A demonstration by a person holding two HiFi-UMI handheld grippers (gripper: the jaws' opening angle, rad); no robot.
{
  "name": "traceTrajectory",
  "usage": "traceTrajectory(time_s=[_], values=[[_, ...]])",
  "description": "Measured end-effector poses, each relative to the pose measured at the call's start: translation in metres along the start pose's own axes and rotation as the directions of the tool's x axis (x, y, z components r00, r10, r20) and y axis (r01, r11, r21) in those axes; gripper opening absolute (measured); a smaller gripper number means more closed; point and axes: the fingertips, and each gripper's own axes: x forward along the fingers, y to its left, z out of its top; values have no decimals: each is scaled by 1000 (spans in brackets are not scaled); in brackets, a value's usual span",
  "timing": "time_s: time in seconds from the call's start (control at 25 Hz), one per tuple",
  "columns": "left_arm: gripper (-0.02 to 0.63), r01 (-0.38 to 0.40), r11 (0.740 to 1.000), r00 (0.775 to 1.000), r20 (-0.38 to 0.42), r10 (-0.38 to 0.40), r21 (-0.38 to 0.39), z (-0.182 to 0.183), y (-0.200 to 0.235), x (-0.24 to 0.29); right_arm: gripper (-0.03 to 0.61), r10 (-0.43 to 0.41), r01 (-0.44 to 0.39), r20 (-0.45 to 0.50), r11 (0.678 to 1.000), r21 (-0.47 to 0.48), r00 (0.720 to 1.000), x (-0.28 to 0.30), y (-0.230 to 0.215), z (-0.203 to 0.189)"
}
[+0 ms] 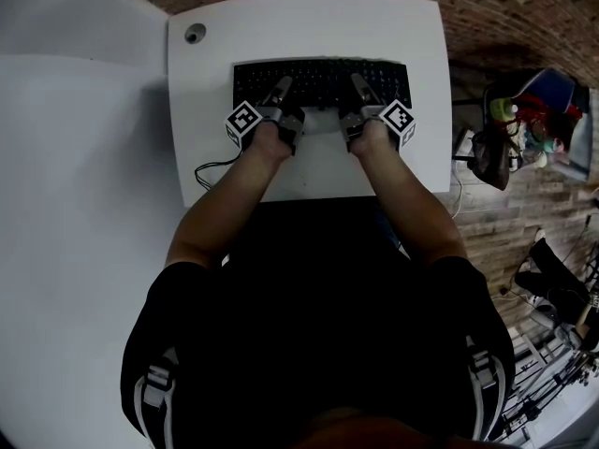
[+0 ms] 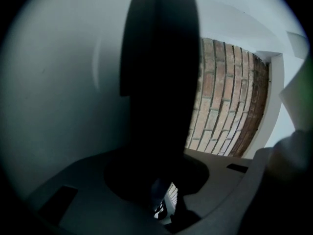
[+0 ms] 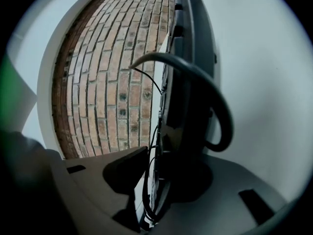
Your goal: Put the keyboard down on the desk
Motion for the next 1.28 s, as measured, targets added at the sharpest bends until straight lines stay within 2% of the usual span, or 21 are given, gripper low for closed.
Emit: traceTrajectory(time_s=[0.08,0.2,0.4,0.84,1.04,1.28], values=[[95,-2,1000,1000,-10,2,18,-1,-1,-1,166,4,-4,-5,1000,-10,1000,0,2,0],[106,-4,1000,1000,-9,4,1,0,0,-2,170,-4,4,-13,1000,-24,1000,-1,4,0],[137,-41,999,999,-33,41,2,-5,1,-6,199,-78,78,-7,997,-1,997,-10,-2,3],[147,-73,997,996,-48,73,9,-7,2,-14,199,-121,121,5,992,25,993,-28,-8,11],[147,-97,994,995,-36,95,-41,-7,3,-21,199,-154,152,16,986,74,988,-38,-12,17],[169,-134,988,991,-32,132,-81,-10,3,-32,199,-192,190,23,978,90,981,-51,-14,17]])
